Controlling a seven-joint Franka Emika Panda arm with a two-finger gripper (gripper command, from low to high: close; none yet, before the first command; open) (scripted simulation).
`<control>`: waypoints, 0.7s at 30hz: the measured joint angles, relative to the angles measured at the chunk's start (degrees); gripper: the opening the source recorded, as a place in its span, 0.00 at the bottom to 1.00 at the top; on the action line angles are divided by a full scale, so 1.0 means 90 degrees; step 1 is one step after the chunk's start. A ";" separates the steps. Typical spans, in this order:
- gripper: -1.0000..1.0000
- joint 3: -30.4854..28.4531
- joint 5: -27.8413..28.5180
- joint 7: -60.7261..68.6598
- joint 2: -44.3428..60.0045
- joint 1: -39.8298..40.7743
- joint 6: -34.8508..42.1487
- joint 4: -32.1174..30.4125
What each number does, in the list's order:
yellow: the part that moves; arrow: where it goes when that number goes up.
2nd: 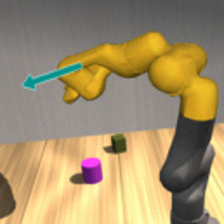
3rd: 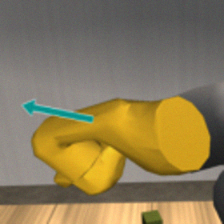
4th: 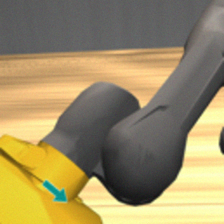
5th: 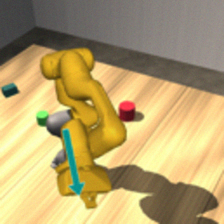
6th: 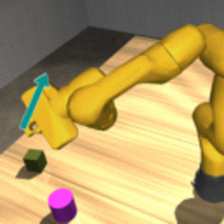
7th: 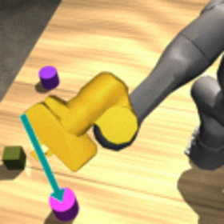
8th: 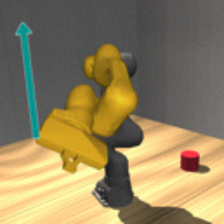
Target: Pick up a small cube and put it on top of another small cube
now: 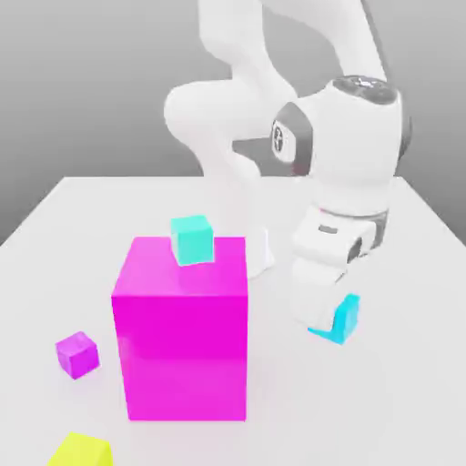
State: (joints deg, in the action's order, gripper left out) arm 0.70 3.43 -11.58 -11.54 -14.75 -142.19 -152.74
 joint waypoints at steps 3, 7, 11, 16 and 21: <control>0.00 -0.0125 0.0163 -0.0195 -0.0692 0.0294 0.0833 0.0163; 0.00 -0.0261 0.0357 -0.0496 -0.1616 0.0744 0.1923 0.0349; 0.00 -0.0511 0.0291 -0.1016 -0.2534 0.1328 0.2823 0.0286; 0.00 -0.0804 0.0122 -0.1484 -0.3078 0.1856 0.3017 -0.0156; 1.00 -0.0847 0.0127 -0.1496 -0.2867 0.1915 0.2334 -0.0636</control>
State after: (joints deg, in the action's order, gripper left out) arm -6.92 4.57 -25.04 -37.35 2.48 -121.18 -158.46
